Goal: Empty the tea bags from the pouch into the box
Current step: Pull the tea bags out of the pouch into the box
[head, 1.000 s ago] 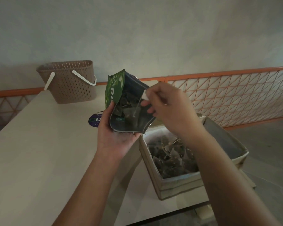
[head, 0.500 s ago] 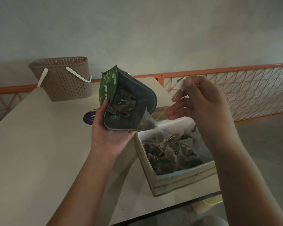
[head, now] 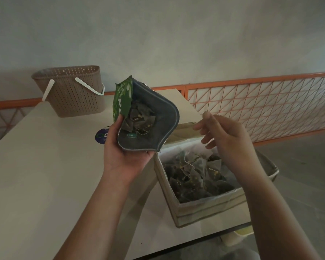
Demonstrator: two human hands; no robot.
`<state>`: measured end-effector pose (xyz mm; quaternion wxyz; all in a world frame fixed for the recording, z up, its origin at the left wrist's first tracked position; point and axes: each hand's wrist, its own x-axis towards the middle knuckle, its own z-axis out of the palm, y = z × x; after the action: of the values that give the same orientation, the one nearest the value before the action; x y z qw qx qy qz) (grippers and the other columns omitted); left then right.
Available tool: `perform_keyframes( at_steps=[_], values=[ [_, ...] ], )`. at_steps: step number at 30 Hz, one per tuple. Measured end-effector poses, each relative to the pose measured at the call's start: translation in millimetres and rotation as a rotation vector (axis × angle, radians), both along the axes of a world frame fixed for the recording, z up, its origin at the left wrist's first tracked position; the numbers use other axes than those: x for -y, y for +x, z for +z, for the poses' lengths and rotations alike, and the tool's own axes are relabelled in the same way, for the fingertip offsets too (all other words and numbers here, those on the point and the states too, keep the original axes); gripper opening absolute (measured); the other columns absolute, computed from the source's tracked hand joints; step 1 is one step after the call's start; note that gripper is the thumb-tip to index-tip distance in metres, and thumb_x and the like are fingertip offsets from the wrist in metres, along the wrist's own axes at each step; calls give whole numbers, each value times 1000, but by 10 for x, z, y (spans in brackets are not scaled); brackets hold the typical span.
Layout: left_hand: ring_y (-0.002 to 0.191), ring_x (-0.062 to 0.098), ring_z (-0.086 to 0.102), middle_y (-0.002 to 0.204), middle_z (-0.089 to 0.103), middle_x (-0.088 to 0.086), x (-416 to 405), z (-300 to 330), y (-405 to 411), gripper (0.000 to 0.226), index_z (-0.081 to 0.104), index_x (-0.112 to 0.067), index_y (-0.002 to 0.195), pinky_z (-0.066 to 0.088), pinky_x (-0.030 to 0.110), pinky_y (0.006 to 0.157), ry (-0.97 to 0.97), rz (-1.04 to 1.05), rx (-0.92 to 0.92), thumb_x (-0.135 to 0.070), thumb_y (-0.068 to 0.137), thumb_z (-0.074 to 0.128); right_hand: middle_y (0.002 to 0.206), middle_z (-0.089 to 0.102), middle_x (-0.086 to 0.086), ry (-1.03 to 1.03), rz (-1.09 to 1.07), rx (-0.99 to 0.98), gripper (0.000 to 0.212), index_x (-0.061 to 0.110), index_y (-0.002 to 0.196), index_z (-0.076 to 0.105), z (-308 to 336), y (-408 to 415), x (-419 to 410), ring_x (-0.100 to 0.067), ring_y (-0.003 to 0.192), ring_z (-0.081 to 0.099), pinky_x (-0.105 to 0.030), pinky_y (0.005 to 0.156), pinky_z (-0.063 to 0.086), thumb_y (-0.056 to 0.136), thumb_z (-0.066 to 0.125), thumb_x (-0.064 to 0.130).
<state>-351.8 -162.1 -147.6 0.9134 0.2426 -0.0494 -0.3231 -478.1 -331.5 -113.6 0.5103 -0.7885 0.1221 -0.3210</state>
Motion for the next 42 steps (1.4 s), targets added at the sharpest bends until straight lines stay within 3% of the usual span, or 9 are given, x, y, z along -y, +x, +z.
perform_keyframes(
  at_steps=[5,9,18,23,26,30,33,37,42],
  values=[
    [131,35,55,137,63,17,-21,15,-18,52,66,-17,133,53,43,99,-41,-48,-32,-50,94,56,114,57,8,-464,13,-423,14,31,104,69,-177,115,138,-4,90,57,-13,71,46,92,62,27],
    [122,35,61,134,65,17,-13,19,-19,54,64,-16,135,58,42,89,-55,-56,-41,-50,94,58,129,44,9,-633,261,-853,36,42,117,64,-359,122,121,-20,119,42,-43,102,42,82,71,39],
    [113,37,66,130,67,20,-52,1,-5,52,71,-12,123,58,41,90,-49,-69,-32,-50,89,61,137,41,5,-798,37,-802,35,40,131,50,-361,98,56,-23,126,38,-45,99,38,97,46,36],
    [111,37,67,130,67,19,-71,12,17,50,75,-10,118,53,43,94,-31,-72,-36,-50,92,59,126,59,4,-947,118,-965,32,28,123,59,-300,80,73,-14,106,53,-27,94,42,99,41,39],
    [104,35,72,126,70,16,-87,36,47,46,80,-15,110,54,43,90,15,-44,-10,-50,96,54,118,60,1,-931,-144,-653,36,21,119,59,-44,210,-35,-17,106,59,-44,103,43,100,38,43],
    [99,32,75,125,72,13,-129,54,69,47,77,-19,116,59,39,78,78,-23,27,-53,95,52,124,53,5,-581,-78,-17,42,26,131,53,328,514,-331,-11,107,54,-31,90,49,95,51,47],
    [92,29,77,118,75,12,-163,75,68,48,80,-20,107,55,38,81,121,-10,64,-55,96,49,115,61,4,-594,86,39,41,26,131,59,419,780,-444,-9,101,55,-19,79,44,93,59,42],
    [92,32,76,119,74,15,-196,114,92,53,77,-20,115,53,41,82,110,-5,46,-60,91,54,75,58,10,-474,93,115,22,16,85,66,349,1016,-542,1,67,50,-12,57,35,99,55,29],
    [100,33,74,124,72,14,-204,177,128,56,76,-17,119,61,44,81,69,-46,85,-60,92,53,81,59,17,-237,115,257,26,11,116,68,321,975,-718,15,78,52,-3,65,38,101,51,21]
  ],
)
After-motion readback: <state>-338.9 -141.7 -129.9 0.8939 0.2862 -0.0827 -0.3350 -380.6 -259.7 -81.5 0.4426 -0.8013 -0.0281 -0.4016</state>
